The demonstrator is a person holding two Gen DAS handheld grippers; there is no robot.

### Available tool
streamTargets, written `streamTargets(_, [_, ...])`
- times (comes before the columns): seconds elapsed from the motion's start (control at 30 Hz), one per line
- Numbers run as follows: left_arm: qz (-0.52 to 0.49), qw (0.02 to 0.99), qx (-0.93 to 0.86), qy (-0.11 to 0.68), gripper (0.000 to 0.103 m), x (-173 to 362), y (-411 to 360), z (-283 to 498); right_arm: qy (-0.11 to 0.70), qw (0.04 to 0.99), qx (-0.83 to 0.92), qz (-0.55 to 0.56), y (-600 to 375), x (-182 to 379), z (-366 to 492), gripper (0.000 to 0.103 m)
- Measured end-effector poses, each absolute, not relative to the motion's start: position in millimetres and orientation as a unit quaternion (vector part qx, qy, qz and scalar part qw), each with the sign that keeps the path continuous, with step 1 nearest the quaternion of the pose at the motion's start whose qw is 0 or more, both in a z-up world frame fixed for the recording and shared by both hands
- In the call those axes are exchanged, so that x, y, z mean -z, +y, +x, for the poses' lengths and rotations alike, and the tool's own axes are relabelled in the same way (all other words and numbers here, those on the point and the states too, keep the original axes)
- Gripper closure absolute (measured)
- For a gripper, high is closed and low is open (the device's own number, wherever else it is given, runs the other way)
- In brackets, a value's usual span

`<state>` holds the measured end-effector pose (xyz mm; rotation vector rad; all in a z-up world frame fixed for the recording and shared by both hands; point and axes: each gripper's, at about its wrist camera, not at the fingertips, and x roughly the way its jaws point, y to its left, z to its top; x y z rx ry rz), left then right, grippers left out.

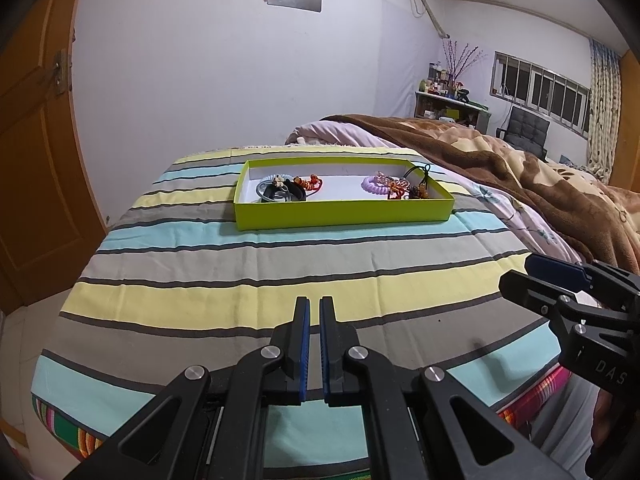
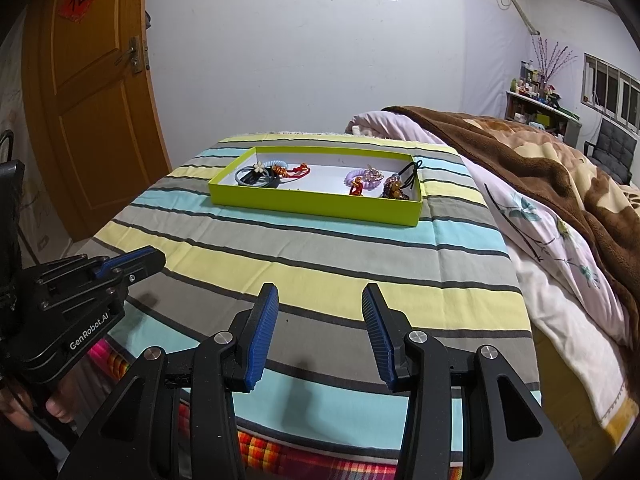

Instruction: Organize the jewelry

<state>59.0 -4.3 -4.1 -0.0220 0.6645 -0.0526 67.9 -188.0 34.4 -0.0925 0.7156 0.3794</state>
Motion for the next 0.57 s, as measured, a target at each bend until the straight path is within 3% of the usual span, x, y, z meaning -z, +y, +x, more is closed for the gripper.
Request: streamTargets(0.57, [-0.013,0.945,0.026,0.326,0.1,4.5,-7.0,52.3,0.346,0.919,-0.184,-0.045,-190.5,-35.1,65.1,0.058])
